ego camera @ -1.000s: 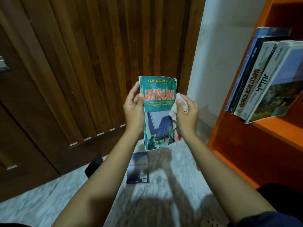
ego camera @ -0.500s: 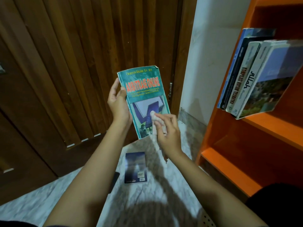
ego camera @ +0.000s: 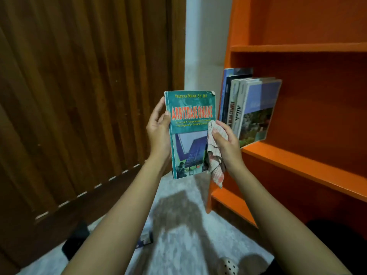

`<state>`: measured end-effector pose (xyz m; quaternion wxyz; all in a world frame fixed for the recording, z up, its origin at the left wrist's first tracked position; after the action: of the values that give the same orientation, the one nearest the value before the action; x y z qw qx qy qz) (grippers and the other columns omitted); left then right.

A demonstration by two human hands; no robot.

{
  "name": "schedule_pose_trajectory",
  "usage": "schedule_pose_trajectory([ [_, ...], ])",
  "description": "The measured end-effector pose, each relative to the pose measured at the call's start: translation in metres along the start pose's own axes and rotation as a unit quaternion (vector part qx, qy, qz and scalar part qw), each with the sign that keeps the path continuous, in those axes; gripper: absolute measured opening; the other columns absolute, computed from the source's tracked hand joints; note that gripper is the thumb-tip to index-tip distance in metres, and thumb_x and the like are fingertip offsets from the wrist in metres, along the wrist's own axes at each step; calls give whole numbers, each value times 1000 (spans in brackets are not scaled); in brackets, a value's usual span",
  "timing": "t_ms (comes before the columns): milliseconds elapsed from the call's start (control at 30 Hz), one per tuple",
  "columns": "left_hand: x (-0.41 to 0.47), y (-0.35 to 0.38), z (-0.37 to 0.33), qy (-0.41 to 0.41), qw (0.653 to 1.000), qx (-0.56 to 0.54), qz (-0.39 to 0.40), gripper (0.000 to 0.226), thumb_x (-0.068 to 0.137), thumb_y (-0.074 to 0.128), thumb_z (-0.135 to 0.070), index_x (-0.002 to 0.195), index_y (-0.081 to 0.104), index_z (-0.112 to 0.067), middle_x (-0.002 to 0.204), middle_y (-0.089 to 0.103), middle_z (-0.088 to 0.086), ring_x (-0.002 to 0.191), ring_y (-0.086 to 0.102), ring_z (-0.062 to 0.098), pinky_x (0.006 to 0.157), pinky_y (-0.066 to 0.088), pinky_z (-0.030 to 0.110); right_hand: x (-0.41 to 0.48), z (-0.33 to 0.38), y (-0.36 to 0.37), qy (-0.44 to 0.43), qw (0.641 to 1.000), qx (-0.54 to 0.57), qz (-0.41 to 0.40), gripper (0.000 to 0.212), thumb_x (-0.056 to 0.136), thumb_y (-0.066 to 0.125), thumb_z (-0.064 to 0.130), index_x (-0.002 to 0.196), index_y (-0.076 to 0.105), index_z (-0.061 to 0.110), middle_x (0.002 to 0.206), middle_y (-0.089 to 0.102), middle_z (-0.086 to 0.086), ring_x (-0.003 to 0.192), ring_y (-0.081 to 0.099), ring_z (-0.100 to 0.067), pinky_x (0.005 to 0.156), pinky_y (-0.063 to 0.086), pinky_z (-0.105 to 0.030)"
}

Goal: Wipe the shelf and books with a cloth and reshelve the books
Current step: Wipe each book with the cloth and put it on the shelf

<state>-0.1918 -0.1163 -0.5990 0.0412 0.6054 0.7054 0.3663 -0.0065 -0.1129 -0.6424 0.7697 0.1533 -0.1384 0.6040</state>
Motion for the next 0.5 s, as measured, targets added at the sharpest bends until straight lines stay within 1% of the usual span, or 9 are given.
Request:
schedule_pose_trajectory([
  [67,-8,25,4,15,999,31,29,40,96,47,-1,131,50,-19,127,59,2,88,66,4,70,56,22,-3,4,-22,-5,999,-6,-45,35,92,56,10,126,54,20,130,54,0,118,53,-15,97,48,-31],
  [100,-12,37,7,25,998,47,45,42,96,46,-1,133,47,-19,131,55,-1,93,64,2,73,56,21,-4,7,-32,-10,998,-10,-68,36,92,57,12,127,53,21,129,55,0,118,53,-17,98,48,-38],
  [133,-15,48,10,36,995,68,61,42,96,46,-2,136,44,-18,134,51,-3,100,62,1,80,56,23,-4,11,-43,-19,995,-20,-93,36,92,57,13,127,53,21,123,58,4,114,56,-15,96,50,-42],
  [200,-20,71,21,58,988,108,96,43,97,45,-5,139,42,-15,141,45,-4,119,54,9,94,52,34,-3,17,-63,-44,988,-40,-139,34,93,56,15,126,52,23,105,58,15,96,61,-3,85,55,-36],
  [233,-22,82,28,59,985,120,113,43,98,44,-8,140,40,-18,142,43,-6,123,52,12,94,52,37,-1,19,-74,-57,984,-53,-158,32,93,56,17,123,52,27,101,59,16,88,63,-1,80,57,-35],
  [300,-25,105,44,46,979,127,150,46,100,42,-14,142,33,-30,145,40,-8,120,54,11,85,56,31,5,24,-97,-79,975,-84,-190,29,89,56,27,116,52,38,103,63,11,92,65,-9,80,56,-44],
  [333,-26,117,52,43,977,125,168,47,100,41,-17,142,29,-37,147,38,-9,121,53,12,85,56,31,10,26,-107,-88,970,-99,-202,29,86,55,31,114,51,40,106,64,11,96,64,-13,83,54,-47],
  [400,-29,138,68,54,969,141,197,51,101,40,-20,139,19,-47,151,28,-13,132,43,12,98,50,39,25,29,-128,-106,964,-112,-215,29,83,53,32,112,52,37,104,63,14,99,62,-13,85,53,-43],
  [500,-28,167,92,87,947,211,225,59,101,38,-28,140,1,-51,157,11,-15,143,19,9,114,31,42,51,25,-154,-115,963,-113,-216,26,89,56,25,112,51,34,100,61,17,93,61,-7,81,52,-38],
])
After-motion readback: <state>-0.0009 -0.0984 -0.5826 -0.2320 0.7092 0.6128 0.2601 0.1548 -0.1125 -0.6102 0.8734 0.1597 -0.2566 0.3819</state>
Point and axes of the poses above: each hand's wrist, its own x-axis towards the middle knuckle, its own y-axis out of the palm, z = x × y, the point moved 5 cm from there along x, towards the middle knuckle
